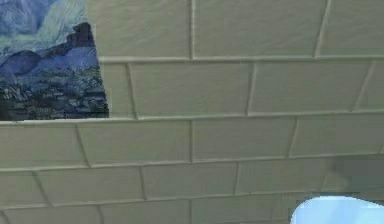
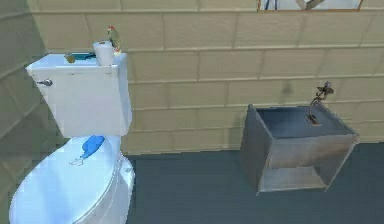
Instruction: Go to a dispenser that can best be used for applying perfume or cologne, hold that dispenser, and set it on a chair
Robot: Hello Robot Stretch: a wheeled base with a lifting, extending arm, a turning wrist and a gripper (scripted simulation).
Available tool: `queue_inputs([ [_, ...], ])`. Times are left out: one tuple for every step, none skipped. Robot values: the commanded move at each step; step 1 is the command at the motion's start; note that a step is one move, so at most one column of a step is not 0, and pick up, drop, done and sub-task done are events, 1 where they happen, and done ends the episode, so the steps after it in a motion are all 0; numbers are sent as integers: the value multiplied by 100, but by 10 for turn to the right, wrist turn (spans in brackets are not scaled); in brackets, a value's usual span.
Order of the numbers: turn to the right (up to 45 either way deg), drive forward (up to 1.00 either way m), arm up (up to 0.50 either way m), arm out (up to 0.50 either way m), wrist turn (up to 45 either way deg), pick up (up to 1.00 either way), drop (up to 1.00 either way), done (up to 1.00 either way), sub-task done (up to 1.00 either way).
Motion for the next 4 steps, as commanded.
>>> queue_inputs([
  [450,0,0,0,0,0,0,0,0],
  [330,0,0,0,0,0,0,0,0],
  [0,15,0,0,0,0,0,0,0],
  [-450,0,0,0,0,0,0,0,0],
])
